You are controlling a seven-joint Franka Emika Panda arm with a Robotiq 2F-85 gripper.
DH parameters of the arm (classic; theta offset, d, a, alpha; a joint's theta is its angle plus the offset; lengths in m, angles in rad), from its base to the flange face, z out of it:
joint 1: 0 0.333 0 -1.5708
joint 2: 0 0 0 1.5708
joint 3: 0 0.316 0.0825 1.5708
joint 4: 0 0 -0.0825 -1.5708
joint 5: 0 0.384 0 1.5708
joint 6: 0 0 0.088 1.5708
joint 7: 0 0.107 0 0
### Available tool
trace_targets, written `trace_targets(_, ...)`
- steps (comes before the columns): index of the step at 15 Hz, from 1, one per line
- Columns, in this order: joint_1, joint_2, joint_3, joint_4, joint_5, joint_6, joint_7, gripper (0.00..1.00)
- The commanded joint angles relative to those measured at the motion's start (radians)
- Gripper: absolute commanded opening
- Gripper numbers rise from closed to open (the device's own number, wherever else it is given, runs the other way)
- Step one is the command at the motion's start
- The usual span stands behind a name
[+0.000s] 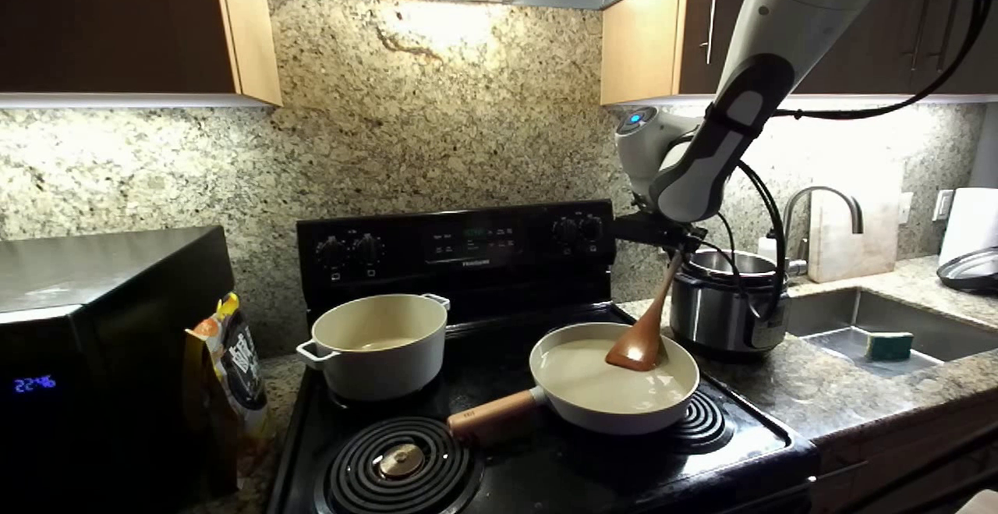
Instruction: Use the spatula to stir the contents in the pan
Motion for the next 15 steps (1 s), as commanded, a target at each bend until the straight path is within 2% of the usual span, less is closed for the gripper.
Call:
trace_targets(1,-0.040,-0.062,-0.006,-0.080,-0.073,0.035,0.006,0.12)
trace_targets(5,-0.093,-0.095,-0.023,-0.144,-0.132,0.091,-0.017,0.12)
trace_targets(8,-0.106,-0.127,-0.015,-0.190,-0.189,0.145,-0.018,0.12)
trace_targets(15,-0.056,-0.175,0.018,-0.226,-0.283,0.202,0.012,0.12)
